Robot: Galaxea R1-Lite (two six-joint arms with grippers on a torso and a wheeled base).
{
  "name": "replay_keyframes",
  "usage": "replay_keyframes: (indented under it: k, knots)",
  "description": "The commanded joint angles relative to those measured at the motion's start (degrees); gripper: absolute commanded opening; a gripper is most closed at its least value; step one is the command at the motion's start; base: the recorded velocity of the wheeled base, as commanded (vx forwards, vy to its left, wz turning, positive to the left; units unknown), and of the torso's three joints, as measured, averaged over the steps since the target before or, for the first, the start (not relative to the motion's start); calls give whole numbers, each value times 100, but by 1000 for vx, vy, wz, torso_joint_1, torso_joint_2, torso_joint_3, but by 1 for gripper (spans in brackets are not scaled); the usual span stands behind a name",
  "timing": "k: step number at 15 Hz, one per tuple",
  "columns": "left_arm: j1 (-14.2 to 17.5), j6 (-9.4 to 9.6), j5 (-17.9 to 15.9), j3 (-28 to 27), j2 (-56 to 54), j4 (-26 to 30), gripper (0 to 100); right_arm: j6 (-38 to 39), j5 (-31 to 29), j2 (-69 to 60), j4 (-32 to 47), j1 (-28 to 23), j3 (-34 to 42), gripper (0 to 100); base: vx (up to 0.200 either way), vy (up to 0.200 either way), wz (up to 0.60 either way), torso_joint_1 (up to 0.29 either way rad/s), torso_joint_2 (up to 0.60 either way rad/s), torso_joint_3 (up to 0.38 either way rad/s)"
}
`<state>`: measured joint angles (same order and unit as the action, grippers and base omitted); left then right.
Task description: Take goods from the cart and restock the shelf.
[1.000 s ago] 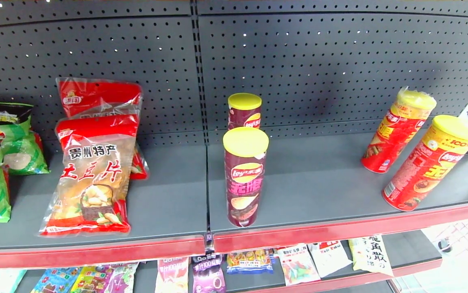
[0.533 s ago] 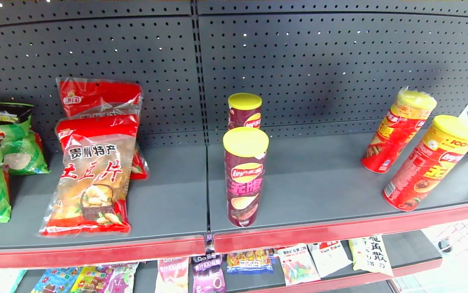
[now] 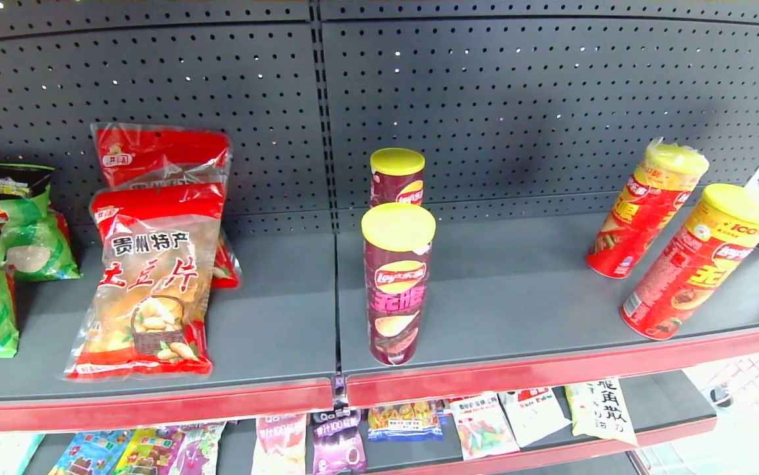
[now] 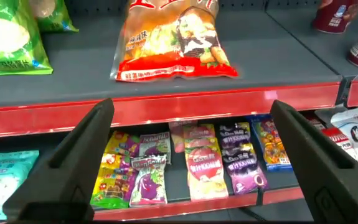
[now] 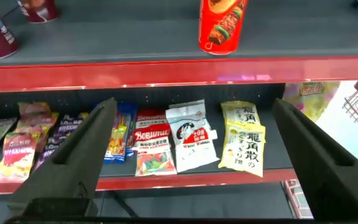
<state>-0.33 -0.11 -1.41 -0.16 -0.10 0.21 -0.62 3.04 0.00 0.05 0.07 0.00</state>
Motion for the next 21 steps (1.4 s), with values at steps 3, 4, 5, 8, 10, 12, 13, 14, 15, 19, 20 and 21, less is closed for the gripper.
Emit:
replay_keyframes:
  k: [3, 4, 5, 8, 10, 12, 13, 14, 15, 19, 20, 21]
  knots:
    - [-2, -7, 1, -2, 10, -3, 100, 9, 4, 9, 4, 1, 0, 100, -133, 0, 0, 6, 5, 0]
    - [-2, -7, 1, -2, 10, -3, 100, 9, 4, 9, 4, 1, 0, 100, 0, 0, 0, 0, 0, 0]
    - [-2, -7, 1, -2, 10, 6, 100, 9, 4, 9, 4, 1, 0, 100, 0, 0, 0, 0, 0, 0]
    - [-2, -7, 1, -2, 10, 6, 100, 9, 4, 9, 4, 1, 0, 100, 0, -200, 0, 7, 7, 2]
    - [-2, -7, 1, -2, 10, -3, 100, 9, 4, 9, 4, 1, 0, 100, 0, -200, 0, 10, 2, -2]
    - [-2, -7, 1, -2, 10, 6, 100, 9, 4, 9, 4, 1, 0, 100, 0, -200, 0, 10, 2, -5]
    - [-2, -7, 1, -2, 10, -3, 100, 9, 4, 9, 4, 1, 0, 100, 0, -200, 0, 2, 2, 12]
    - [-2, -7, 1, -2, 10, 6, 100, 9, 4, 9, 4, 1, 0, 100, 0, -200, 0, 2, 2, -2]
    - [-2, -7, 1, -2, 10, -3, 100, 9, -5, 9, 4, 1, 0, 100, 0, -200, 0, 7, 7, -7]
    - [-2, -7, 1, -2, 10, -3, 100, 9, -5, 9, 4, 1, 0, 100, 0, -200, 0, 4, 0, 2]
    - [-2, -7, 1, -2, 10, 6, 100, 9, -5, 9, 4, 1, 0, 100, 0, -200, 0, 7, 2, -2]
    - [-2, -7, 1, -2, 10, -3, 100, 9, -5, 9, 4, 1, 0, 100, 0, -200, 0, 7, 7, 2]
